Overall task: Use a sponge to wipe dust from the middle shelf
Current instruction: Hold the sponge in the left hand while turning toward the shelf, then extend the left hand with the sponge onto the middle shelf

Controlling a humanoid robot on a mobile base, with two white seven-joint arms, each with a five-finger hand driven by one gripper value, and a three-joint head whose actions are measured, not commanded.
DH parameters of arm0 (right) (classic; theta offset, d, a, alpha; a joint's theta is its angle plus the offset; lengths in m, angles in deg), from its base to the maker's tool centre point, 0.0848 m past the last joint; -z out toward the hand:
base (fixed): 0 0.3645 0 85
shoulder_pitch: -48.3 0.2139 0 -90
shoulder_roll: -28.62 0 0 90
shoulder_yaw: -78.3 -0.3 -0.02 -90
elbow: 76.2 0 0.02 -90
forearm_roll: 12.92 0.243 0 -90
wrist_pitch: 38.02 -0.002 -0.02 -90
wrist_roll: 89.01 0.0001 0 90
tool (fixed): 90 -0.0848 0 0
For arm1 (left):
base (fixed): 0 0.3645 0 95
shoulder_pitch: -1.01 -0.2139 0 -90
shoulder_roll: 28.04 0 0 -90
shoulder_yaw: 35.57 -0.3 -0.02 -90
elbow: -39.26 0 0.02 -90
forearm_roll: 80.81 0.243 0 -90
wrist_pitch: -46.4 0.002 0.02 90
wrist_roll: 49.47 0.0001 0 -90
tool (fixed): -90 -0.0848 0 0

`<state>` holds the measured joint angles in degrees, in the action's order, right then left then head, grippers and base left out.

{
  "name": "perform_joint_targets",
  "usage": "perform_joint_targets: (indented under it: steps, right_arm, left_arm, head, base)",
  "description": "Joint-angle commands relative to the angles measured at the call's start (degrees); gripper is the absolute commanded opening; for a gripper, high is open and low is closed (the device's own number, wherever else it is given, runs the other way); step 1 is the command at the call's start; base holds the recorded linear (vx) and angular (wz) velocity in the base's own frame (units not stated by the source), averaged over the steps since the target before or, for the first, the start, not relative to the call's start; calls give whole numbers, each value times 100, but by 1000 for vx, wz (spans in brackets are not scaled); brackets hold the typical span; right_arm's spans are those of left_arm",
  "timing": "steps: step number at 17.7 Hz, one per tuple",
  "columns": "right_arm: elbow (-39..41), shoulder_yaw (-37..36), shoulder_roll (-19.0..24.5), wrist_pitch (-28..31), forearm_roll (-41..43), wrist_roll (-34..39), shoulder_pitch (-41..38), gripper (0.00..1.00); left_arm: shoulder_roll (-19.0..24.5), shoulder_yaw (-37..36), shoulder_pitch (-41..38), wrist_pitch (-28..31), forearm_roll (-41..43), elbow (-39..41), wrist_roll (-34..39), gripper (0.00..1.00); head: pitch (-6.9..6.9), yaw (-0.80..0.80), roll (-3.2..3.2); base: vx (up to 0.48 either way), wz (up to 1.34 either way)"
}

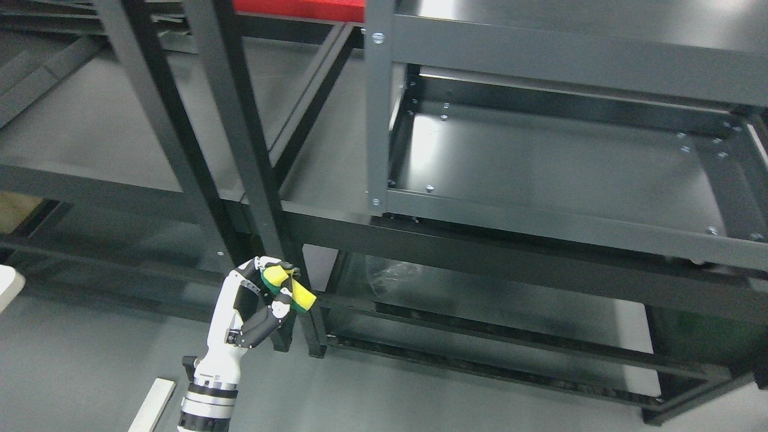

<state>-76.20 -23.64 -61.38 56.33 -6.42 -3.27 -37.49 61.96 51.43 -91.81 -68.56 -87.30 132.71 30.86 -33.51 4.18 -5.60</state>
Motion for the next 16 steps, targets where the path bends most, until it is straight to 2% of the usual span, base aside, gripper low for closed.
perform_joint_targets:
  steps: [1,6,9,14,16]
  right_arm:
    - [100,-2,-100,4,0,4,1,100]
    - [100,-2,-100,4,0,4,1,100]
    - [100,-2,-100,4,0,4,1,100]
    - [100,-2,-100,4,0,4,1,100]
    - [100,7,-100,4,0,4,1,100]
  left_arm:
    - [100,-455,114,0,7,33,-8,1]
    - [100,-1078,878,34,112,24,-8,1]
    - [100,-1798,1501,61,384,24,-17,1]
    - [100,-2520,3249,96,1385,-46,-368,0]
    - [100,-3090,3917,105,1624,-46,-570,0]
  head:
    - [0,0,0]
    - [1,0,0]
    - [2,0,0]
    - [2,0,0]
    - [2,0,0]
  base:
    - [-133,-719]
    - [-109,-607]
    - [-64,-352]
    - [7,27]
    - [48,218]
